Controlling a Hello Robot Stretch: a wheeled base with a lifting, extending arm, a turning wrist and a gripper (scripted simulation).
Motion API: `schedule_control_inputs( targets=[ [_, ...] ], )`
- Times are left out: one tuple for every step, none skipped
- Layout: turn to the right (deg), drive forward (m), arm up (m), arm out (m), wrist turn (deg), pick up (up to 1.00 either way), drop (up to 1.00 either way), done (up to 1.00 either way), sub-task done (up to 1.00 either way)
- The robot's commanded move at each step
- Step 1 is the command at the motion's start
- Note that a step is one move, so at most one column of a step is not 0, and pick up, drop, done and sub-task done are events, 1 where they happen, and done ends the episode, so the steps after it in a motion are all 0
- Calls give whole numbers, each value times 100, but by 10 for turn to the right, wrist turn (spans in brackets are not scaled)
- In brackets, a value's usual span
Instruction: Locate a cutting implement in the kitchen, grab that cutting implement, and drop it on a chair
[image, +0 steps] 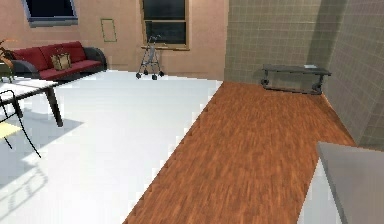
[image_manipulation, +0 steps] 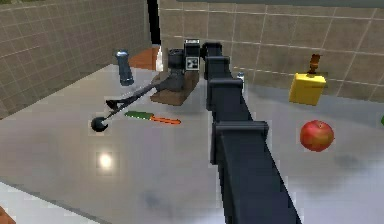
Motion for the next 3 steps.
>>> schedule_control_inputs(
  targets=[
    [0,0,0,0,450,0,0,0,0],
    [0,0,0,0,390,0,0,0,0],
    [0,0,-14,0,0,0,0,0,0]
  ],
)
